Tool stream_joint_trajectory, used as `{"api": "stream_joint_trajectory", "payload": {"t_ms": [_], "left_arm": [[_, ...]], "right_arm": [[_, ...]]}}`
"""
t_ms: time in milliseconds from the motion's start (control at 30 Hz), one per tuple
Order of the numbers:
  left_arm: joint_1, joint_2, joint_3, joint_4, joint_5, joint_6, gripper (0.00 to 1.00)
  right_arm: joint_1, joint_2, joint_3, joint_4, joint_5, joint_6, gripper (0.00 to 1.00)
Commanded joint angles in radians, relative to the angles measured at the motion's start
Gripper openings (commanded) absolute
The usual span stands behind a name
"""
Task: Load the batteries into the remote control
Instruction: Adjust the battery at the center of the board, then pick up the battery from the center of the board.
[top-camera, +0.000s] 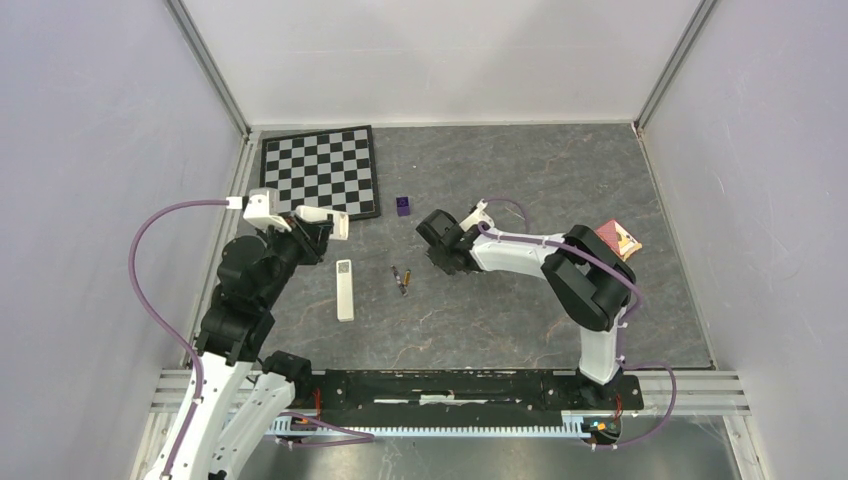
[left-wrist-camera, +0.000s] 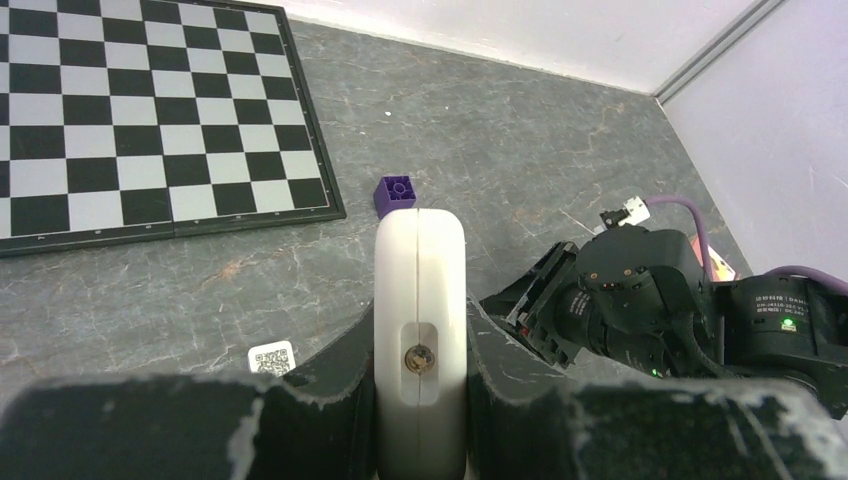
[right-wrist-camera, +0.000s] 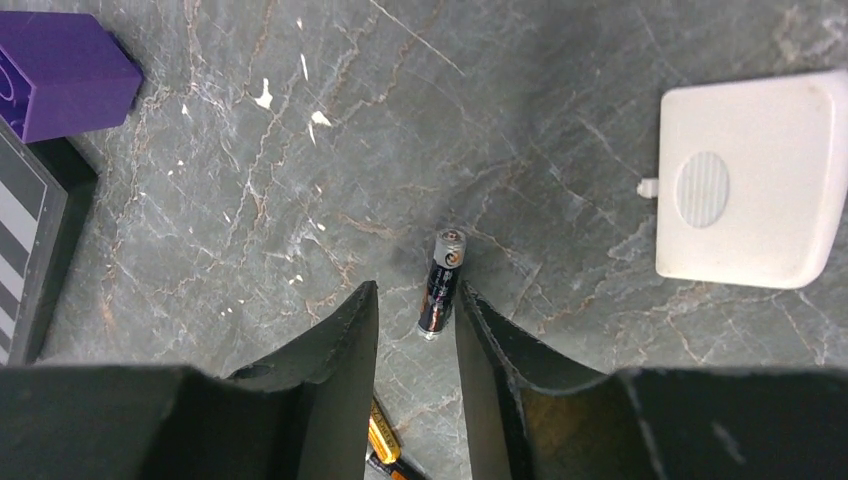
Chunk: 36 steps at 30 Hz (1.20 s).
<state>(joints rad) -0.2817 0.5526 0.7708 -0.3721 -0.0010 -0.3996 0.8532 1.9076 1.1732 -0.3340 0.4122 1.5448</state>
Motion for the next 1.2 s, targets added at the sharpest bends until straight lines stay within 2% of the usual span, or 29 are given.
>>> {"api": "stream_joint_trajectory", "payload": {"t_ms": [0, 133, 333, 500, 733, 800, 933, 1033, 1167], "left_arm": [[-0.001, -0.020, 0.012, 0.004, -0.048, 0.023, 0.02], [0.000, -0.037, 0.008, 0.003, -0.060, 0.024, 0.02], [-0.001, -0.039, 0.009, 0.002, -0.053, 0.021, 0.02], [0.000, -0.045, 0.014, 0.003, -0.055, 0.019, 0.02], [-0.001, -0.056, 0.009, 0.003, -0.049, 0.012, 0.02], [0.000, -0.053, 0.010, 0.004, -0.038, 0.007, 0.02], [0.000, -0.040, 0.009, 0.007, -0.010, -0.006, 0.02], [0.000, -0.037, 0.008, 0.017, 0.021, -0.020, 0.02], [0.000, -0.023, 0.007, 0.039, 0.103, -0.061, 0.02]], "right_arm": [[-0.021, 0.089, 0.028, -0.192, 0.061, -0.064, 0.42], [-0.022, 0.132, 0.077, -0.235, 0.072, -0.116, 0.43], [-0.015, 0.156, 0.111, -0.291, 0.092, -0.189, 0.38], [-0.009, 0.178, 0.132, -0.307, 0.108, -0.249, 0.30], [-0.006, 0.223, 0.142, -0.319, 0.075, -0.324, 0.30], [-0.005, 0.229, 0.145, -0.319, 0.063, -0.340, 0.26], [-0.004, 0.227, 0.152, -0.319, 0.061, -0.372, 0.06], [-0.005, 0.211, 0.170, -0.318, 0.086, -0.429, 0.00], [-0.014, 0.180, 0.213, -0.318, 0.113, -0.552, 0.00]]}}
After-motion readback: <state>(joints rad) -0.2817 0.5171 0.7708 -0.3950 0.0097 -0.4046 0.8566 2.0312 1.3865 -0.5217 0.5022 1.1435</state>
